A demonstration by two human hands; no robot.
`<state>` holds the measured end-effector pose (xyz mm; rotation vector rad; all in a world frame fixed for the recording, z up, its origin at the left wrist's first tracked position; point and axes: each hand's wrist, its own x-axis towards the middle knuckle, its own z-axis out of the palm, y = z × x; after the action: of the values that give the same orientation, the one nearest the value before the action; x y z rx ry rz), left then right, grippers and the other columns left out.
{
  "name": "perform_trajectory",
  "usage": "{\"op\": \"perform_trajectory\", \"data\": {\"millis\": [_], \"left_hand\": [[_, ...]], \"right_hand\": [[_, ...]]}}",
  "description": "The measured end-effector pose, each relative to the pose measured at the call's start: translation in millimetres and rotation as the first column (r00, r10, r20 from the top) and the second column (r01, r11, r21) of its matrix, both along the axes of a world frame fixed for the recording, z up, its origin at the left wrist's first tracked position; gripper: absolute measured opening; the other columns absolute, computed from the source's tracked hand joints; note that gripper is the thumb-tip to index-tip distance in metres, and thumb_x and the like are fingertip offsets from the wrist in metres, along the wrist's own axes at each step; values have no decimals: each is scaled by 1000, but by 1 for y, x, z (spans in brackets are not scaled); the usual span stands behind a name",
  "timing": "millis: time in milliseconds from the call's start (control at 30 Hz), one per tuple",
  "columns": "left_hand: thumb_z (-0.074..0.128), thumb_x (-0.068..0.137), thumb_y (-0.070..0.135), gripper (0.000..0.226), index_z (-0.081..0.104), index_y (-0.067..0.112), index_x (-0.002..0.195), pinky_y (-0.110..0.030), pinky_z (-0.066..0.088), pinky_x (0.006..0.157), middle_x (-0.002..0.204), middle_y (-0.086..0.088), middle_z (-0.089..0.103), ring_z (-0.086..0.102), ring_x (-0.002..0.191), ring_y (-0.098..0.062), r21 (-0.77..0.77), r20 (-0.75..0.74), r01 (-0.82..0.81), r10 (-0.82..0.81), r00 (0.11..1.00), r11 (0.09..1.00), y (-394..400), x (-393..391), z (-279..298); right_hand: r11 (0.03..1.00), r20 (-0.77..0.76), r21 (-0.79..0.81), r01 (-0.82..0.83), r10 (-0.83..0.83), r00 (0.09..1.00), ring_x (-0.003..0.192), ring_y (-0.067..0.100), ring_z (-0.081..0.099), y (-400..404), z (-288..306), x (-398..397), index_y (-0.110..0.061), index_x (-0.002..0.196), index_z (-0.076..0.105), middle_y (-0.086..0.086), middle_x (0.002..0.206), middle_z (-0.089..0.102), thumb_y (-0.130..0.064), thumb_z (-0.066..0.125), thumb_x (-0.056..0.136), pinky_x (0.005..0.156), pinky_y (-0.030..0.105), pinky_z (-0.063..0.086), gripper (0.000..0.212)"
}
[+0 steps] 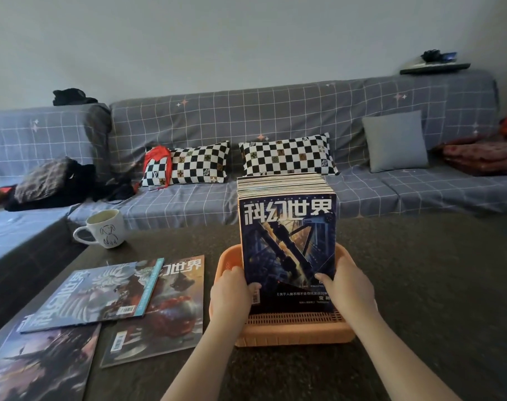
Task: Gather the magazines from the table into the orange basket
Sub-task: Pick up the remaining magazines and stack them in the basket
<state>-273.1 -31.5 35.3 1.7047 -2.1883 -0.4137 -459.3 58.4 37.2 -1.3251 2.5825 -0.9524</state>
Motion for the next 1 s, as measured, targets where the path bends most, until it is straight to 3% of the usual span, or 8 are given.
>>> {"op": "perform_trajectory", "data": {"millis": [133, 200, 300, 367, 500, 767, 867, 1000], "left_hand": [[61, 93, 32, 55, 37, 11, 137, -27, 50, 86, 129, -3, 60, 60, 116, -20, 104, -278, 95, -62, 958, 990, -6, 1, -6], [56, 96, 25, 64, 22, 18, 150, -36, 45, 102, 140, -1, 54, 54, 126, -20, 228, -490, 242, -104, 865, 943, -11, -2, -5], [55, 97, 20, 60, 26, 29, 149, -48, 36, 112, 138, 1, 56, 53, 125, -23, 395, -715, 358, 38, 698, 846, -17, -4, 0], [56, 95, 17, 60, 29, 29, 148, -52, 37, 110, 133, 1, 59, 56, 122, -24, 437, -753, 391, 91, 651, 810, -20, -3, -2], [55, 95, 11, 60, 31, 27, 146, -53, 38, 110, 134, -2, 58, 56, 122, -26, 453, -797, 464, 111, 594, 761, -22, -1, -5], [66, 84, 23, 84, 17, 32, 152, -55, 28, 115, 144, -2, 49, 49, 130, -26, 478, -794, 492, 120, 596, 727, -24, -1, -6], [59, 93, 21, 66, 26, 26, 150, -53, 31, 114, 138, -1, 54, 51, 127, -25, 464, -782, 436, 125, 611, 772, -16, -2, -1], [55, 96, 28, 64, 22, 28, 151, -45, 41, 108, 140, 1, 53, 56, 121, -20, 393, -738, 278, 121, 664, 876, 0, 1, 9]], "right_hand": [[996, 159, -61, -60, 69, 985, 116, 19, 59, -4, 2, -1, -15, 141, 29, 4, 133, 55, -31, 70, 81, 91, 32, 50, 74], [989, 301, -69, -131, 145, 942, 128, 19, 47, -6, 10, -1, -18, 145, 26, 1, 143, 46, -27, 65, 86, 103, 36, 40, 71], [974, 557, -115, -194, 225, 799, 135, 20, 38, -9, 16, -1, -22, 146, 27, -1, 147, 42, -24, 57, 92, 109, 40, 30, 61], [971, 604, -143, -191, 239, 761, 135, 20, 38, -9, 14, -3, -23, 145, 29, -1, 145, 43, -23, 55, 93, 109, 40, 29, 58], [974, 578, -133, -186, 229, 784, 133, 19, 41, -10, 10, -5, -25, 142, 35, -3, 143, 47, -26, 53, 94, 108, 42, 31, 51], [974, 516, -100, -202, 224, 827, 133, 19, 41, -7, 14, -3, -23, 142, 34, -4, 142, 47, -26, 52, 95, 107, 41, 31, 51], [972, 547, -121, -202, 235, 803, 132, 20, 42, -5, 15, -2, -23, 142, 34, -2, 142, 48, -27, 54, 94, 106, 39, 32, 52], [979, 523, -188, -79, 168, 836, 132, 24, 42, -1, 14, -2, -20, 144, 28, 3, 145, 43, -31, 59, 90, 104, 43, 35, 64]]}}
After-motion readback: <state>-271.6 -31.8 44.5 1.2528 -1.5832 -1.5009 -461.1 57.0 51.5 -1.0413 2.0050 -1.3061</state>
